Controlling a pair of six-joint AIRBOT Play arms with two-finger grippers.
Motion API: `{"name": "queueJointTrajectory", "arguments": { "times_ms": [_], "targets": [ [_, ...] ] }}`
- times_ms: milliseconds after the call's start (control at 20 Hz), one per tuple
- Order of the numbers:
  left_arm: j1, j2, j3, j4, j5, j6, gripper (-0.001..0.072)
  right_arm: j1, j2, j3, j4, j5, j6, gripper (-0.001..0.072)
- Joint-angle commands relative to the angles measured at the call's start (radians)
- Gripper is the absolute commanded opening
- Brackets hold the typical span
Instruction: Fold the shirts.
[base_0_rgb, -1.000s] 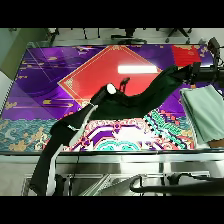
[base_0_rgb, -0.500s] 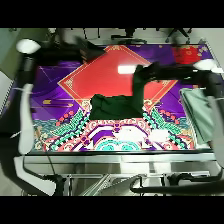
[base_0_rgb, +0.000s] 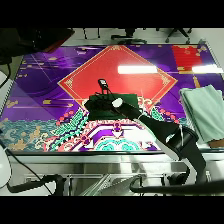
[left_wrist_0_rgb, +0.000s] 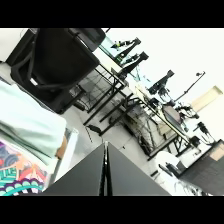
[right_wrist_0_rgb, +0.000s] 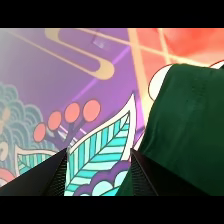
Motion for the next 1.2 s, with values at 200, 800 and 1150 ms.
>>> {"name": "queueJointTrajectory", "arguments": {
  "times_ms": [200, 800, 1150],
  "targets": [
    [0.008, 0.073, -0.145, -0.006, -0.048, 0.023, 0.0032, -0.353, 0.252, 0.012, -0.184, 0.512, 0.111, 0.0428],
    [0.008, 0.074, -0.144, -0.009, -0.065, 0.029, 0.0032, -0.636, 0.154, -0.107, -0.587, 0.767, 0.407, 0.0614],
    [0.008, 0.074, -0.144, -0.008, -0.064, 0.030, 0.0032, -0.605, 0.035, -0.107, -0.396, 0.692, 0.303, 0.0610]
  ]
}}
